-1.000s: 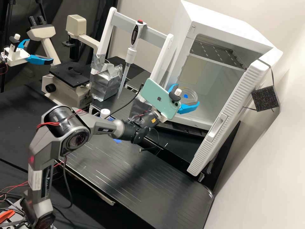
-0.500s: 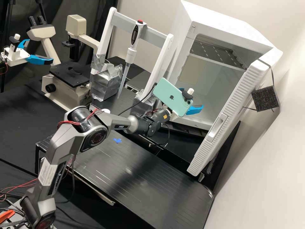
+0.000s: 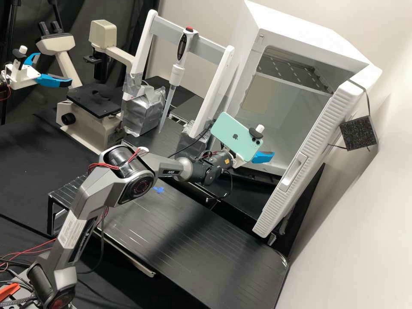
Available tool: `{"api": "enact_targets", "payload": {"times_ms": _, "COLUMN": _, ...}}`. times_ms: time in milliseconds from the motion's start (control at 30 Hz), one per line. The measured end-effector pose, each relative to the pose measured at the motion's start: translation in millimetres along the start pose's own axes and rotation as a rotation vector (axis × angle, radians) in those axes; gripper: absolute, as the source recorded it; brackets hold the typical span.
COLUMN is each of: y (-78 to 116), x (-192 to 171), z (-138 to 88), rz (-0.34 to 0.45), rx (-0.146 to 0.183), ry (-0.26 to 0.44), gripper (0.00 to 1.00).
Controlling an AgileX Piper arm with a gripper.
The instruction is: Move the petri dish to the incubator
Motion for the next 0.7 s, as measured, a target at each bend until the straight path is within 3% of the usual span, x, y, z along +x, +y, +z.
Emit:
{"api": "enact_targets", "payload": {"times_ms": 367, "y": -13.4, "x": 6, "z": 12, "rz": -0.01, "rx": -0.023, "ry": -0.04, "gripper": 0.0}}
{"api": "enact_targets", "payload": {"times_ms": 700, "y": -16.3, "x": 9, "z": 12, "rz": -0.017, "rx": -0.07, "ry": -0.052, "gripper": 0.0}}
